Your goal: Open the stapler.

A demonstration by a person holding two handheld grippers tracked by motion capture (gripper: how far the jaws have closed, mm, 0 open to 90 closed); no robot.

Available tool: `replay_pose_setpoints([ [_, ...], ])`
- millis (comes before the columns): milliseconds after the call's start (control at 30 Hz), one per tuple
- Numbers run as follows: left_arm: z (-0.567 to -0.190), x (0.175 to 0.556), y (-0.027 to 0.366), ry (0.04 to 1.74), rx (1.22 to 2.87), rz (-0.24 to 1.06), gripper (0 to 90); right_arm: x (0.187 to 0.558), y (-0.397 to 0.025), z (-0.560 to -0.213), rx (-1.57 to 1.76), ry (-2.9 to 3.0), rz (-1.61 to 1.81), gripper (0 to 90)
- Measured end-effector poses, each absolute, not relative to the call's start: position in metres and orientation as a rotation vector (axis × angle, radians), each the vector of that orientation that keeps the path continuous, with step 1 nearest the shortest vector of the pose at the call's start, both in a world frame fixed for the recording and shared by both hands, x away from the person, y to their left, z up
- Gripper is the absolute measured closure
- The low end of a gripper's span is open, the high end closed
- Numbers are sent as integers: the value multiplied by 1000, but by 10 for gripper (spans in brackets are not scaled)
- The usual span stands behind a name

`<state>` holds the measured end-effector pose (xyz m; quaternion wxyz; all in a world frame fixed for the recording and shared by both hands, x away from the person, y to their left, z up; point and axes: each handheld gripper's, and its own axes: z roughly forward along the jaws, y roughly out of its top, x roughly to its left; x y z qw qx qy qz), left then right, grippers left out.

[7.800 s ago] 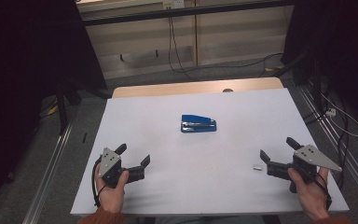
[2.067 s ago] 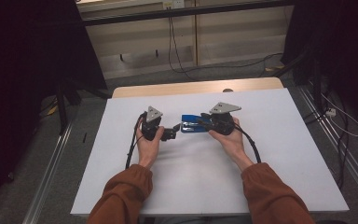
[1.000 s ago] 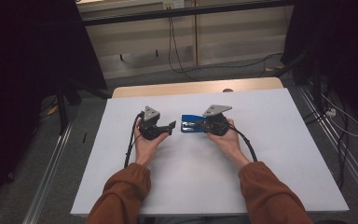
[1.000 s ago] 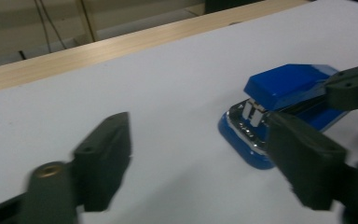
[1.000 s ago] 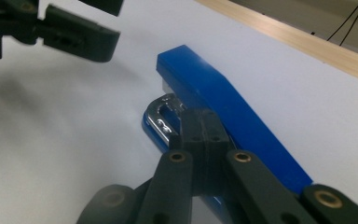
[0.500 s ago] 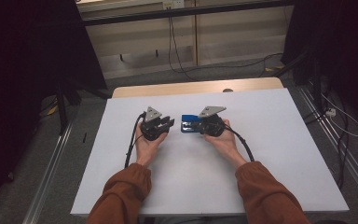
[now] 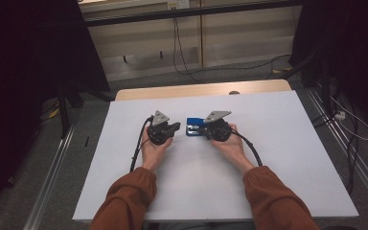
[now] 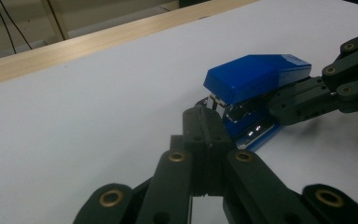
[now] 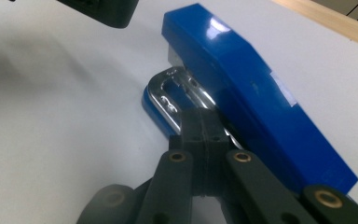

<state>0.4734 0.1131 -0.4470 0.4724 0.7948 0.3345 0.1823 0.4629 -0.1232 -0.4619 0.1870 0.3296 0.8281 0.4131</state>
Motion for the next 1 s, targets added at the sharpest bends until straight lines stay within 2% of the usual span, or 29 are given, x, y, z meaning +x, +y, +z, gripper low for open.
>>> replay_pose_setpoints([
  [1000,-459,483,91,834,2010,421,900,465,-123,-461,948,2344,1160,900],
])
